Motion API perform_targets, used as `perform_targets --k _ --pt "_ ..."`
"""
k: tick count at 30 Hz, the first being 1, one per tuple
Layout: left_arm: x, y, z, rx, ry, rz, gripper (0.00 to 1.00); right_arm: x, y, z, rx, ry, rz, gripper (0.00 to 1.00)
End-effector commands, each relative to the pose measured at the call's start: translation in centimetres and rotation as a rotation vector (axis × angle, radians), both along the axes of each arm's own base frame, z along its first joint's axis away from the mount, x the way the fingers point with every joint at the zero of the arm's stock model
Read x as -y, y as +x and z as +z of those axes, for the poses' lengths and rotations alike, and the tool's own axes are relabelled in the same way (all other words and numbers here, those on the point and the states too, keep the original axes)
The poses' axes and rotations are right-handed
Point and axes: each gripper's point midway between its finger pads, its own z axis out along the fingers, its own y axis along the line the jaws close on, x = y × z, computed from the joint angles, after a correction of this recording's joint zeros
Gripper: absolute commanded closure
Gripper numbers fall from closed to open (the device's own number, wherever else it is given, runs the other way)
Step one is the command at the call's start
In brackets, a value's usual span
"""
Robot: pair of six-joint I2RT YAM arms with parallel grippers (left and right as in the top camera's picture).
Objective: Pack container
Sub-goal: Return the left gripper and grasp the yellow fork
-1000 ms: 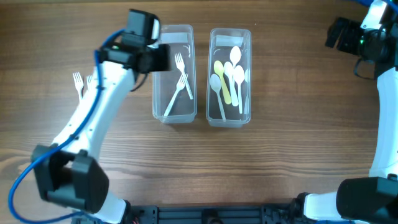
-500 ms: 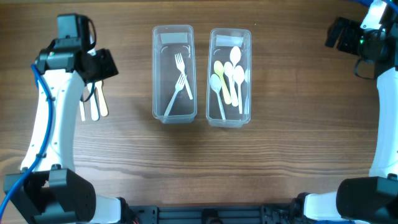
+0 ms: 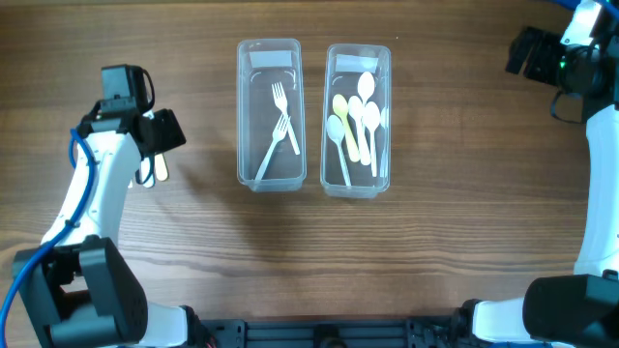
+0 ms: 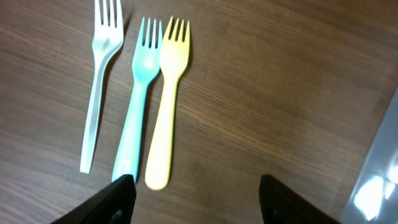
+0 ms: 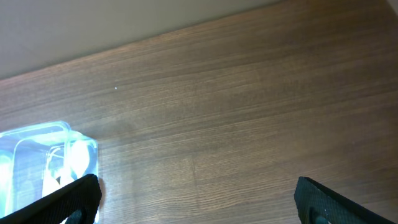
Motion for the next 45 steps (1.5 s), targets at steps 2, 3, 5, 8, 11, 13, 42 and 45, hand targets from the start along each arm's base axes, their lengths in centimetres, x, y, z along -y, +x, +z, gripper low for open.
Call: perform_targets --k 2,3,5,8,11,13,42,45 --pt "-0.8 -0.3 -2.8 -0.052 0.029 0.005 0.31 -0.2 0.2 -0.1 -0.001 -0.004 0.013 0.00" --pt "-0.8 -0.2 -3.3 -0.060 0.030 0.003 0.30 -0.2 0.2 -0.1 -0.001 -0.004 0.013 0.00" --pt "-0.8 0.3 -4.7 -0.072 0.027 0.002 0.29 -0.2 0.2 -0.1 -0.001 -0.004 0.013 0.00" --pt "-0.9 1.0 -6.4 -0.080 0.026 0.002 0.29 -0.2 0.2 -0.1 -0.001 -0.004 0.013 0.00" --pt "-1.0 1.5 -7.1 -0.076 0.026 0.003 0.29 -0.2 0.2 -0.1 -0.001 -0.004 0.013 0.00" --pt "-1.3 1.9 -7.1 -0.059 0.028 0.009 0.29 -0.2 0.2 -0.1 -0.001 -0.004 0.013 0.00" --pt "-2.5 3.6 -9.0 -0.005 -0.017 0.058 0.33 -0.2 0.2 -0.1 -0.001 -0.004 0.013 0.00" --pt "-2.5 3.5 -9.7 -0.019 -0.020 0.060 0.32 -0.2 0.2 -0.1 -0.001 -0.004 0.013 0.00"
